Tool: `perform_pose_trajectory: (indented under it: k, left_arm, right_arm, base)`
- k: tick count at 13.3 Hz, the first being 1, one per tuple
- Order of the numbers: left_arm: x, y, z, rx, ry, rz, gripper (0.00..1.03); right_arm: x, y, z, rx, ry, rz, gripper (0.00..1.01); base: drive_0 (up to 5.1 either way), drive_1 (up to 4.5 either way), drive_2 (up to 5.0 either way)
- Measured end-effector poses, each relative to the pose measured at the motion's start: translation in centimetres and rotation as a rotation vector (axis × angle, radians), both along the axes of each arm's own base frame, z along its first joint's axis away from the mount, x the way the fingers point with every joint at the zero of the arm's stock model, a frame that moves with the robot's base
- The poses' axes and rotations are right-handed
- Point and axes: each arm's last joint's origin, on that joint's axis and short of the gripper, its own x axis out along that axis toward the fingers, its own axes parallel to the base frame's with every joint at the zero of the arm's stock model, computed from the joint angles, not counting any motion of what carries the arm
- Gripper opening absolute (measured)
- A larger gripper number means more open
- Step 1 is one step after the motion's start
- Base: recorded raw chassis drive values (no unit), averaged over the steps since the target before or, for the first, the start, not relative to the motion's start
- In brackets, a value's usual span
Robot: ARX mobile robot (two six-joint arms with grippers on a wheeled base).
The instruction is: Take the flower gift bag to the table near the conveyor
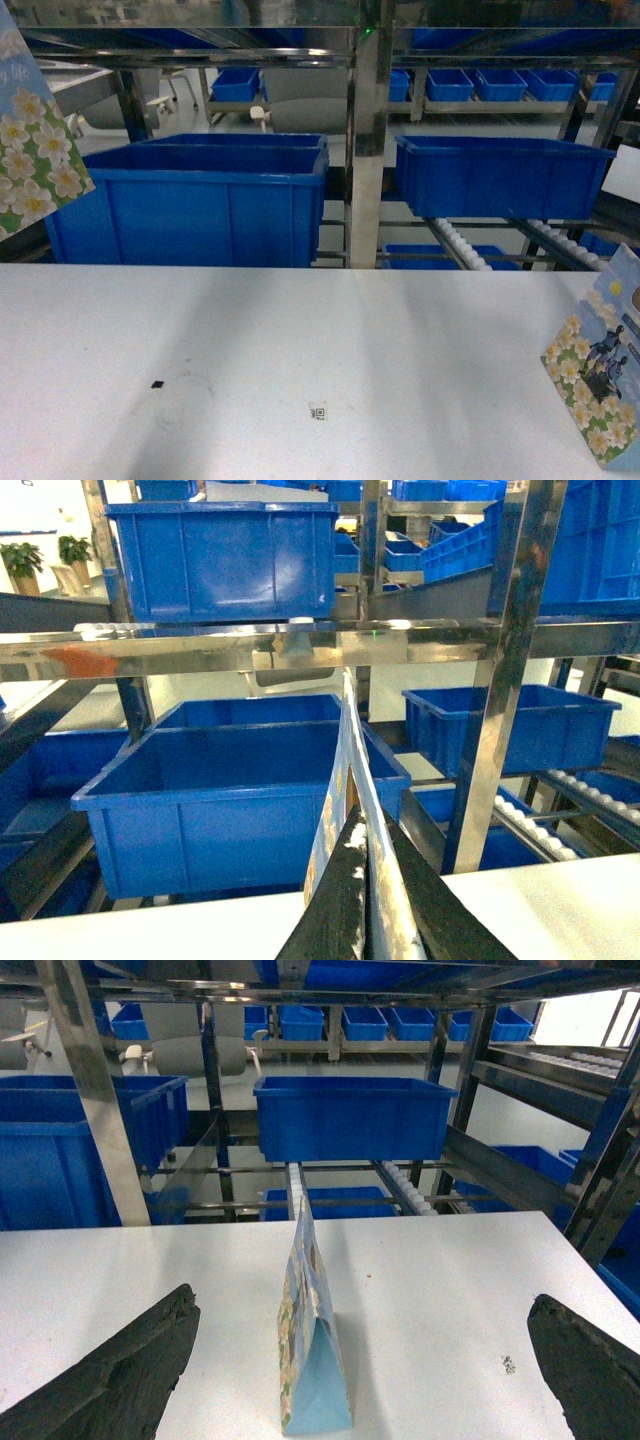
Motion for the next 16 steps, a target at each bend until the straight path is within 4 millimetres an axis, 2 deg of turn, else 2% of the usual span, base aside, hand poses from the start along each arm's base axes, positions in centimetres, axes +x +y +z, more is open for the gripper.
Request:
perform_pose_trajectory:
  k: [2, 5, 10, 13, 16]
  left_arm:
    - [0.0, 0.0, 0.0, 0.0, 0.0, 0.0, 0.02]
    - [-0.1, -0.1, 0.0, -0.004, -0.02, -0.003, 0.02]
    - [0.1, -1.4, -1.8, -0.013, 0.014, -0.013, 0.02]
    - [1.5, -2.2, -4.7, -0.018, 0.058, 0.028, 0.02]
    - [4.7, -2.2, -7.6, -0.032, 0.087, 0.094, 0.02]
  right_arm:
    - [-2.4, 0.1, 0.3, -0.003, -0.035, -0.04, 0.98]
    - [-2.5, 0.2, 0.2, -0.009, -0.028, -0.051, 0.98]
    - [-2.5, 0.2, 0.2, -0.009, -0.028, -0.051, 0.98]
    - [-2.5, 0.2, 0.2, -0.009, -0.028, -0.051, 0.98]
    - [-2.5, 0.2, 0.2, -0.009, -0.028, -0.051, 0.98]
  base:
    - [0.0, 0.0, 0.0]
    - [0.0, 0.0, 0.0]
    - [0.0, 0.0, 0.0]
    - [0.0, 0.0, 0.0]
    - [0.0, 0.0, 0.0]
